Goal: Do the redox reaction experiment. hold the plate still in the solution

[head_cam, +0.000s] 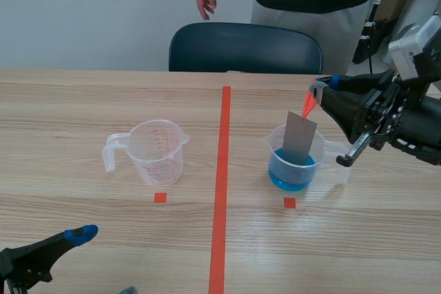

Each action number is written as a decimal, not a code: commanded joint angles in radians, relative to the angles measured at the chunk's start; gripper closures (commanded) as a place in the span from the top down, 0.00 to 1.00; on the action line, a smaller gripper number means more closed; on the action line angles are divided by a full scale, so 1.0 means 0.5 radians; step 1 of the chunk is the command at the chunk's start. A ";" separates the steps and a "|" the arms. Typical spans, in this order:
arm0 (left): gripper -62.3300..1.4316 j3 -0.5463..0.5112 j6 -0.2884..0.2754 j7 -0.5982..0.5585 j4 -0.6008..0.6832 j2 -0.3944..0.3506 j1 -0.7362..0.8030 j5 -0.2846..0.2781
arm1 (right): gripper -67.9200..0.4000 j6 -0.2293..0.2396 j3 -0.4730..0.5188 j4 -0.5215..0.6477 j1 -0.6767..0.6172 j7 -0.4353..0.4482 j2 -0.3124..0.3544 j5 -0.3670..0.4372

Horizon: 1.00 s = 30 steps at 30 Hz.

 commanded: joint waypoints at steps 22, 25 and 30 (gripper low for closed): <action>0.90 -0.007 0.010 -0.091 0.036 -0.007 0.005 0.001 | 0.01 -0.001 0.014 0.021 0.028 -0.013 0.005 0.021; 0.90 -0.007 0.010 -0.091 0.036 -0.007 0.005 0.001 | 0.01 -0.001 0.014 0.021 0.028 -0.009 0.005 0.021; 0.90 -0.007 0.010 -0.091 0.036 -0.007 0.005 0.001 | 0.01 0.000 0.014 0.021 0.028 -0.009 0.005 0.021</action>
